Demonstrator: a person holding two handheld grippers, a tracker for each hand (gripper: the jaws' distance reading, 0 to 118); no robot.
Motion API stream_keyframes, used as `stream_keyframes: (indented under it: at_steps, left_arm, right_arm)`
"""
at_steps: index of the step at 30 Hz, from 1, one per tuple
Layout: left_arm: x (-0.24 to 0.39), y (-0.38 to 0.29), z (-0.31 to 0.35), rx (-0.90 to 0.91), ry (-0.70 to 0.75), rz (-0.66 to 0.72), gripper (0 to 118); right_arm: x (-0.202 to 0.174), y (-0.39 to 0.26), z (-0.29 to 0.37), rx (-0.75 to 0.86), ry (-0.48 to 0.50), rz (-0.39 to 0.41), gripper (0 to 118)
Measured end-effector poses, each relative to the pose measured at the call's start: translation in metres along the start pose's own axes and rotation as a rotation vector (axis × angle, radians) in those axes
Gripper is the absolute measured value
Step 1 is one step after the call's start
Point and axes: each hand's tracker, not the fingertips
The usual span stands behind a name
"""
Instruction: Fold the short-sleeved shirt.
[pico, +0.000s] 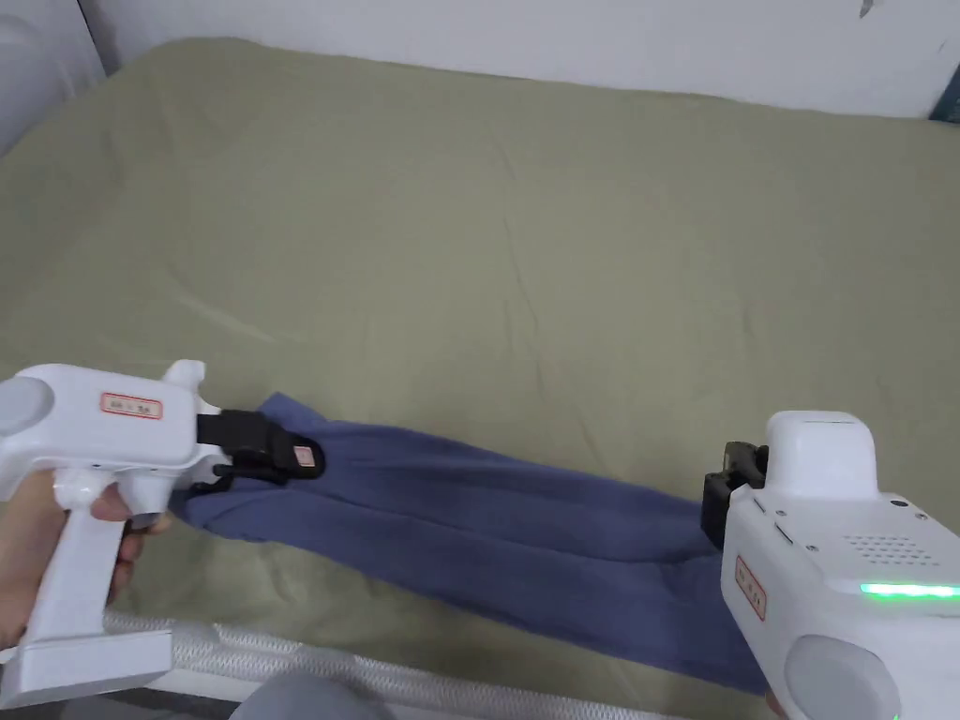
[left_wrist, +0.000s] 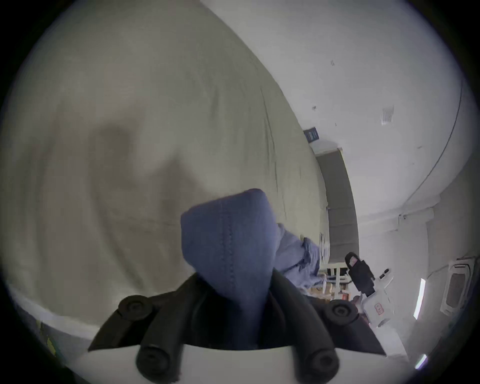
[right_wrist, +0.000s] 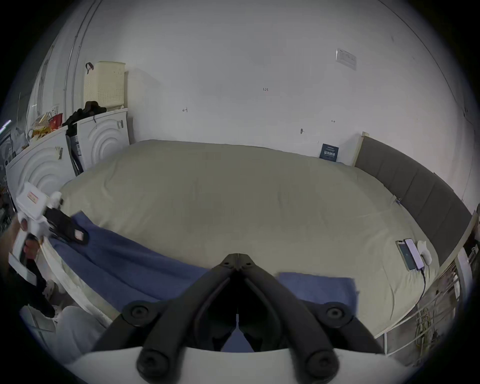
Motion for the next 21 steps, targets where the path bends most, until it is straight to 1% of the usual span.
stream_keyframes:
  at_steps: [2, 4, 5, 7, 10, 11, 16, 19, 21]
  left_arm:
    - [0.004, 0.003, 0.020, 0.048, 0.068, -0.010, 8]
    - [0.019, 0.001, 0.032, 0.070, 0.141, -0.041, 8]
    - [0.029, 0.000, 0.033, 0.065, 0.150, -0.064, 8]
    - [0.052, -0.006, 0.028, 0.049, 0.178, -0.126, 8]
    - [0.095, -0.016, 0.014, 0.019, 0.298, -0.259, 8]
    - [0.110, -0.023, 0.004, 0.014, 0.303, -0.301, 8]
    - [0.165, -0.047, -0.051, -0.066, 0.303, -0.387, 8]
    - [0.188, -0.063, -0.093, -0.098, 0.315, -0.440, 8]
    - [0.198, -0.070, -0.123, -0.106, 0.359, -0.488, 8]
  right_arm:
    - [0.003, 0.003, -0.001, 0.001, -0.013, 0.010, 0]
    - [0.006, 0.006, -0.003, 0.001, -0.012, -0.001, 0]
    - [0.007, 0.007, -0.004, 0.005, -0.012, -0.009, 0]
    - [0.008, 0.008, -0.005, 0.006, -0.009, -0.009, 0]
    - [0.010, 0.009, -0.001, 0.011, -0.011, -0.001, 0]
    - [0.012, 0.009, 0.001, 0.012, -0.011, -0.004, 0]
    - [0.025, 0.008, 0.008, 0.011, -0.027, -0.029, 0]
    - [0.032, 0.003, 0.007, 0.005, -0.060, -0.025, 0]
    - [0.038, 0.001, 0.005, 0.008, -0.082, -0.027, 0]
